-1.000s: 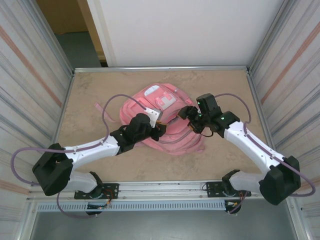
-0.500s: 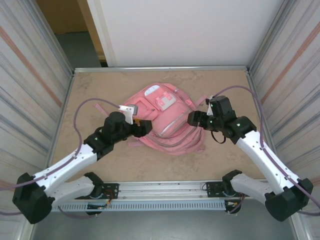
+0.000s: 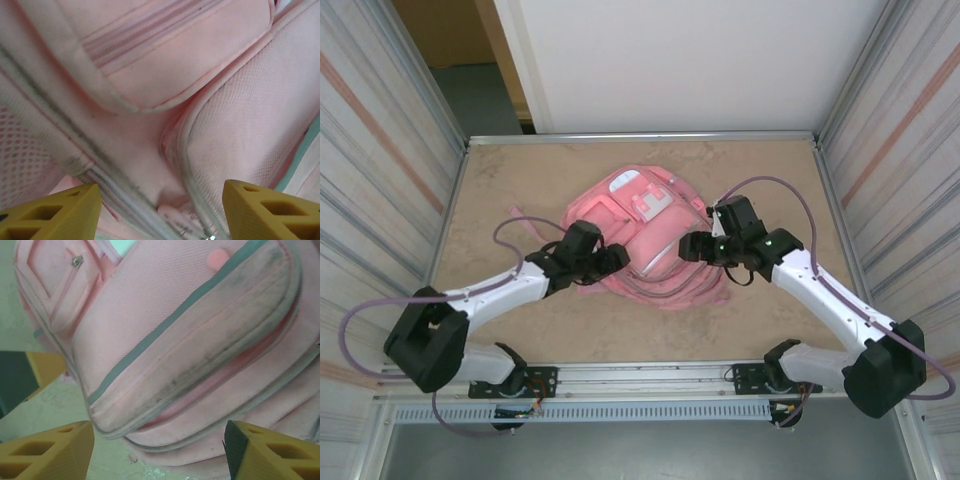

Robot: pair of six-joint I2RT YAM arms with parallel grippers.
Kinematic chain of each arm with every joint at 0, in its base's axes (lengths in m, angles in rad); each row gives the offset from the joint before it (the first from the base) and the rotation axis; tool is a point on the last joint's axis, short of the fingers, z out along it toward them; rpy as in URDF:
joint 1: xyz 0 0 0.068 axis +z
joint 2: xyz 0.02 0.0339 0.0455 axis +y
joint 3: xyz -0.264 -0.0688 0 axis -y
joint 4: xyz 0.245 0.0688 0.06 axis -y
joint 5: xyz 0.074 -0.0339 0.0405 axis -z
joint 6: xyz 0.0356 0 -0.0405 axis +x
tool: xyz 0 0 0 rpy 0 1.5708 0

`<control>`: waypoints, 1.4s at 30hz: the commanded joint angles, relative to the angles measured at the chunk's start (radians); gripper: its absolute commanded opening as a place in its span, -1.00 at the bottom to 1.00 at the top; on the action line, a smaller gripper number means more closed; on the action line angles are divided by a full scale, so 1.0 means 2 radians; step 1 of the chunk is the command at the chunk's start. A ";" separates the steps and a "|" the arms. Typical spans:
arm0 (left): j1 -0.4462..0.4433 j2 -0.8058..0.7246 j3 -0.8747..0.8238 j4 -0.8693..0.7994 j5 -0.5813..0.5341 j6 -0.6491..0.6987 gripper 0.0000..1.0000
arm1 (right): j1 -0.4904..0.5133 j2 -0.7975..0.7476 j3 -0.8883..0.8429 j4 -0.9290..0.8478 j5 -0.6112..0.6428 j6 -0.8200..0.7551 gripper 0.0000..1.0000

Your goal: Pack the student bag

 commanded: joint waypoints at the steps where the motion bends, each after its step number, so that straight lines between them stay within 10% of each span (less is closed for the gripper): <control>1: -0.011 0.029 0.035 0.028 -0.003 -0.019 0.28 | 0.009 0.004 -0.015 0.032 0.002 0.008 0.32; 11: -0.016 0.061 0.041 0.056 0.041 -0.061 0.11 | 0.013 0.055 -0.031 0.076 0.004 0.011 0.05; 22: -0.072 -0.045 0.078 -0.076 -0.029 -0.029 0.10 | 0.014 0.070 -0.001 0.015 0.042 0.014 0.39; 42: 0.004 0.145 0.121 0.070 0.108 -0.020 0.03 | 0.023 0.035 -0.032 0.047 0.029 0.042 0.38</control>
